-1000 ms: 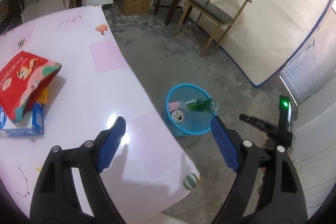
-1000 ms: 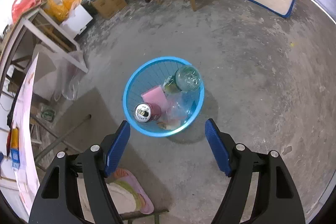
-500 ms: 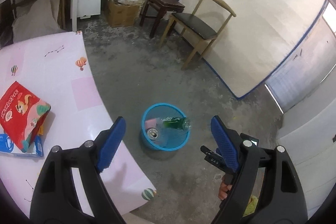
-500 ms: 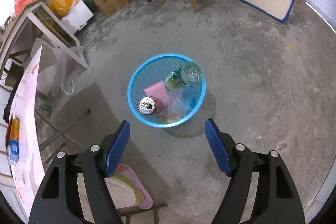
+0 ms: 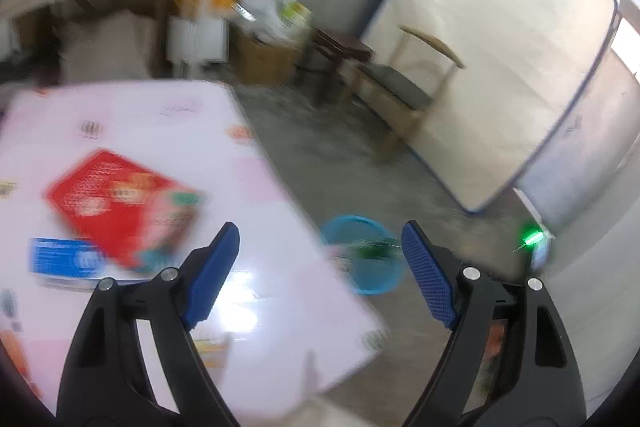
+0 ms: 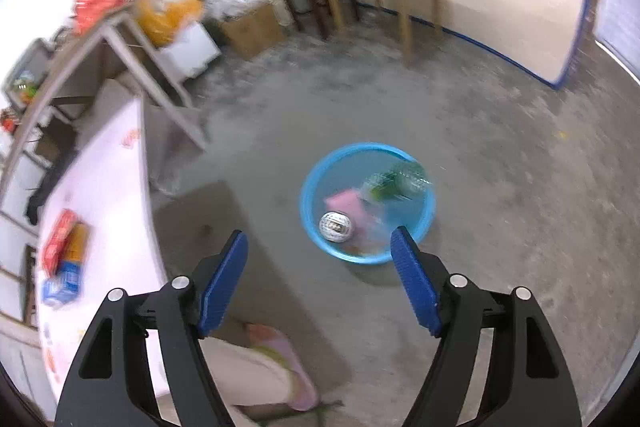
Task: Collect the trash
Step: 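Bring both open tools back over the table, then move both tools toward the red snack bag on the toothpaste box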
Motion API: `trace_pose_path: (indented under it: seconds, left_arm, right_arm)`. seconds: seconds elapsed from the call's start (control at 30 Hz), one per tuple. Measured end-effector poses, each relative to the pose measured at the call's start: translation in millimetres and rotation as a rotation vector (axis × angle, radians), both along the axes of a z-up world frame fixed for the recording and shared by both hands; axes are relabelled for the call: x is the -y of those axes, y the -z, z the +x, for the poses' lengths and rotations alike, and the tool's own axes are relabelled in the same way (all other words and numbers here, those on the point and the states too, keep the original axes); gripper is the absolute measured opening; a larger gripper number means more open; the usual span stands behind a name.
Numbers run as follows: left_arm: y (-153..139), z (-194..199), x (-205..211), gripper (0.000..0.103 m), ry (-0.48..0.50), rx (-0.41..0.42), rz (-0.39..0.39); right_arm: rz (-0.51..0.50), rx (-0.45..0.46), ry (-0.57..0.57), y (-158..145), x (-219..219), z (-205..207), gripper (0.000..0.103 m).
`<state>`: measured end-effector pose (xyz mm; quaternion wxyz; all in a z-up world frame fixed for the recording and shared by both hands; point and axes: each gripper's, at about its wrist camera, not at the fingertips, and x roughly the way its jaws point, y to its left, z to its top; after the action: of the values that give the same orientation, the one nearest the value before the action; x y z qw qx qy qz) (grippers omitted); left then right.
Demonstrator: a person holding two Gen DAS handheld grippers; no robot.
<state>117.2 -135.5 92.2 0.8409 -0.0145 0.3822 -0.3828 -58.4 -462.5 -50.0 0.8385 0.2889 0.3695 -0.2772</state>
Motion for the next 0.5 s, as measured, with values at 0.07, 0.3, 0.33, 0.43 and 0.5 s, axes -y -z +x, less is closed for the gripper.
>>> trace_pose_path:
  seconds: [0.07, 0.3, 0.33, 0.43, 0.5]
  left_arm:
    - [9.1, 0.0, -35.3, 0.079, -0.047, 0.037, 0.011]
    - [51.6, 7.3, -135.2, 0.079, -0.241, 0.016, 0.024]
    - [59.3, 5.5, -148.8, 0.079, -0.271, 0.018, 0.022]
    - [82.6, 6.7, -177.5, 0.079, -0.329, -0.013, 0.007]
    - [95.0, 5.1, -192.0, 0.079, -0.339, -0.041, -0.006]
  right_arm:
    - [-0.002, 0.047, -0.059, -20.0, -20.7, 20.2, 0.078]
    - [0.017, 0.095, -0.385, -62.0, -115.8, 126.4, 0.079]
    - [0.012, 0.097, -0.463, -66.8, -138.7, 146.2, 0.079]
    - [-0.006, 0.073, -0.676, -72.0, -200.6, 190.4, 0.079]
    - [-0.024, 0.056, -0.798, -72.2, -239.2, 210.6, 0.079]
